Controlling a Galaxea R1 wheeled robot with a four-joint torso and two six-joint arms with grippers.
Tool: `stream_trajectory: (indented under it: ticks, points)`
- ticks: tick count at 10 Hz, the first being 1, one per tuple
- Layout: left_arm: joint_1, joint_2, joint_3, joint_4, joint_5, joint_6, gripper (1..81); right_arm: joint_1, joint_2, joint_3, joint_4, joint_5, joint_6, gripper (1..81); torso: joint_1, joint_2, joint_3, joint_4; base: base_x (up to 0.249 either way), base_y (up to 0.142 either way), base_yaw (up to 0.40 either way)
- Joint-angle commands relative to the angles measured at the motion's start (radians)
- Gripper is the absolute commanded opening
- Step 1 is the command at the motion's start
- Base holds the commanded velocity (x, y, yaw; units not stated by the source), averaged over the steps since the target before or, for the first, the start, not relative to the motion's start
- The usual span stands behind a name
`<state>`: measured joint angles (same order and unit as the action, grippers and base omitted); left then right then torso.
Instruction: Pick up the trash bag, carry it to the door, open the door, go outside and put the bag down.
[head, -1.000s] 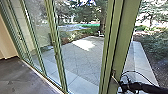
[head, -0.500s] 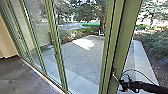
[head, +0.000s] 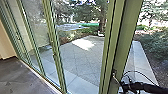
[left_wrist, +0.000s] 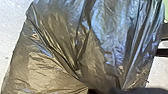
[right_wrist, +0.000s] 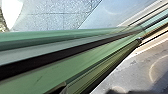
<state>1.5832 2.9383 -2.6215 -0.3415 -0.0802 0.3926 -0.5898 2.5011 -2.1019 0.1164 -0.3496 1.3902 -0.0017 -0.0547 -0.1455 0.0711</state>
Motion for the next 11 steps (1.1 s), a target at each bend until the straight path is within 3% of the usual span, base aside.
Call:
stream_trajectory:
  ticks: [1, 5, 11]
  points:
    - [-0.028, -0.008, 0.003, -0.007, 0.066, 0.005, 1.0, 0.09, 0.07, -0.067, -0.021, -0.178, 0.052, 81.1, 0.002, 0.0, 0.0, 0.0, 0.114, 0.0, 0.0]
    - [-0.028, -0.008, 0.003, -0.007, 0.066, 0.005, 1.0, 0.101, 0.054, -0.059, -0.024, -0.166, 0.043, 81.1, 0.003, 0.001, -0.001, 0.0, 0.1, 0.0, 0.0]
    - [-0.028, -0.008, 0.003, -0.007, 0.066, 0.005, 1.0, 0.13, -0.098, 0.037, -0.026, -0.124, 0.044, 81.1, 0.011, 0.006, -0.006, 0.0, 0.075, 0.0, 0.0]
